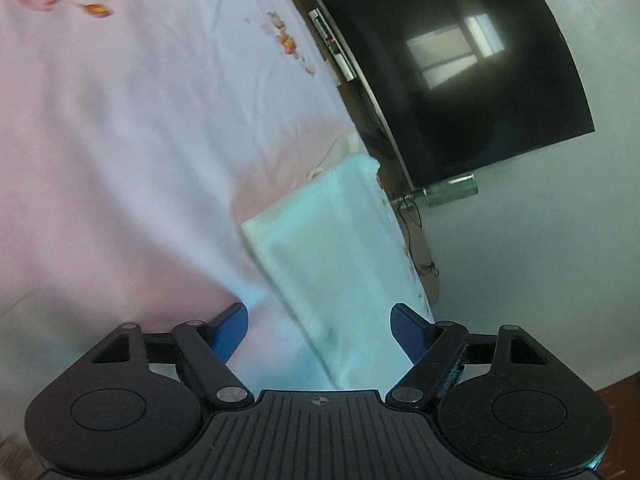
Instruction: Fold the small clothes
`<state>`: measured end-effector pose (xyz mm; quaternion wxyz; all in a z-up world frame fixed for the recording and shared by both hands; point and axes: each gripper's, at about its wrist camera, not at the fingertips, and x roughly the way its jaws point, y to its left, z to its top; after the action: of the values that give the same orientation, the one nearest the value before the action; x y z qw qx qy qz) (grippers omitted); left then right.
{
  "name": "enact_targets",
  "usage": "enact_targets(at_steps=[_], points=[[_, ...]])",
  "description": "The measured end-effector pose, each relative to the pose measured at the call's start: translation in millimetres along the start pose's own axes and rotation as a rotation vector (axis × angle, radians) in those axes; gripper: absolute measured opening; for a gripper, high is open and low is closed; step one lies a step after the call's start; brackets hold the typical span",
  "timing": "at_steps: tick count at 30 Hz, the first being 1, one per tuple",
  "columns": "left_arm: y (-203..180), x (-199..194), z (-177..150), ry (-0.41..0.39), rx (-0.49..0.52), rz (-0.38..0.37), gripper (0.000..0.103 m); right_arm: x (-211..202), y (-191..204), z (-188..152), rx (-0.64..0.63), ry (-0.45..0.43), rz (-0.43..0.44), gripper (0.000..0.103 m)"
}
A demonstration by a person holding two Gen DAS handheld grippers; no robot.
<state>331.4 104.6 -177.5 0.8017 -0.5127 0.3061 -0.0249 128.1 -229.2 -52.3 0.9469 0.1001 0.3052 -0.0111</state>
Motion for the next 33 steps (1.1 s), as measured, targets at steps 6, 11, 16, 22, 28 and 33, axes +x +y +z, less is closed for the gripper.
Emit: enact_targets(at_steps=[6,11,16,22,28,33], points=[[-17.0,34.6,13.3,-0.04,0.043,-0.012,0.079,34.9,13.8,29.7,0.008,-0.023,0.057,0.037],[-21.1,45.4,13.0,-0.083,0.053,-0.069,0.079,88.4,30.9,64.0,0.028,-0.033,0.09,0.028],[-30.2,50.4,3.1,-0.166,0.114,-0.039,0.078,135.7,51.0,84.8,-0.006,-0.03,0.15,0.028],[-27.3,63.2,7.9,-0.214,0.074,-0.022,0.048,189.5,72.1,95.0,-0.049,-0.005,0.194,0.01],[-1.9,69.6,19.7,-0.175,-0.014,-0.073,0.012,216.5,76.2,98.4,-0.068,-0.003,0.214,0.007],[-5.3,72.2,24.3,-0.165,-0.008,-0.059,0.012,230.3,75.0,102.2,-0.049,0.009,0.211,0.007]])
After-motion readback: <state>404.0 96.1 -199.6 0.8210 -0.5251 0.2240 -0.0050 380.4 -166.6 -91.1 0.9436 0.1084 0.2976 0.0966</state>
